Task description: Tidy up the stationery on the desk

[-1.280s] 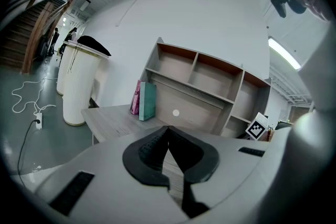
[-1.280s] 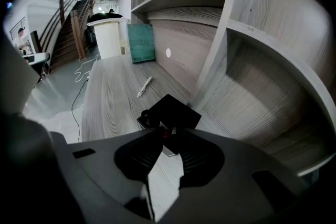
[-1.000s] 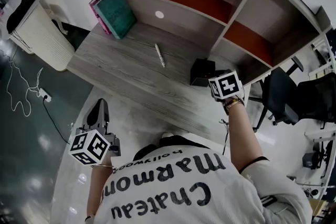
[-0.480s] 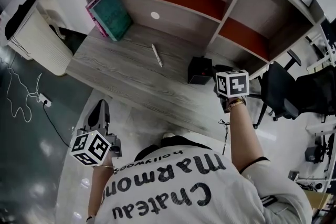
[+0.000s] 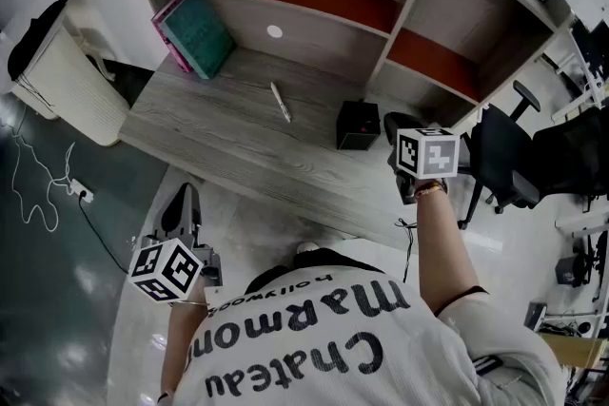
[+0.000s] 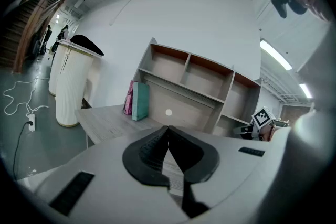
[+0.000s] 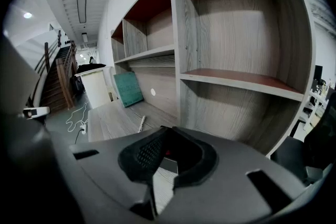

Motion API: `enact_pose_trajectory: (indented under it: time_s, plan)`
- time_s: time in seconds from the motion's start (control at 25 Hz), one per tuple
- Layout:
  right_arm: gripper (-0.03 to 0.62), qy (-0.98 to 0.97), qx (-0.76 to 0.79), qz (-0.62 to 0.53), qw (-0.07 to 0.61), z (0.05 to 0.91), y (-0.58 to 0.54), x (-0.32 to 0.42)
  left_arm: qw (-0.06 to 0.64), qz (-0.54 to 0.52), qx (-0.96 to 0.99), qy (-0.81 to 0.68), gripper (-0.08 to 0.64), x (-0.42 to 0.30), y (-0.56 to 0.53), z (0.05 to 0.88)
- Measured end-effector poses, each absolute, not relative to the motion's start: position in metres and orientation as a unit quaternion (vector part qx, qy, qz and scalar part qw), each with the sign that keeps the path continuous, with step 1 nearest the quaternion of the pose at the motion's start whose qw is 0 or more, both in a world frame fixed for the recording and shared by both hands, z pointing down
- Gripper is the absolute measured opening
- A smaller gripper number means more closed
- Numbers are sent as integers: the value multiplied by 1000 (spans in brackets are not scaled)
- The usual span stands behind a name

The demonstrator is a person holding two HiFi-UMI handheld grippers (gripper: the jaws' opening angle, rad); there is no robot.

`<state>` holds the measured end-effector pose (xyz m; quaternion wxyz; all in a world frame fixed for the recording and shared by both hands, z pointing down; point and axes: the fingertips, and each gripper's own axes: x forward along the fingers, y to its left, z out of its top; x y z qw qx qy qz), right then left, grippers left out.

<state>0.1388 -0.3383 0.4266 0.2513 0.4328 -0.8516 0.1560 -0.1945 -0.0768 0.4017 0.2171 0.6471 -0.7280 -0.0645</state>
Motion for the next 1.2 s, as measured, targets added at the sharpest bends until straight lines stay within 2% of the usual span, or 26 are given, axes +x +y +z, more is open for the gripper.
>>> enact_pose_trajectory:
  time_s: [0.8,1.2]
  plan:
    - [12,-893,391,146,169,410,-252,88,219,-67,677,-699,15,-188,-53,400]
    - [12,-905,353,138,196,429,-193,39,227,-68,665,-709,15,-216,0,409]
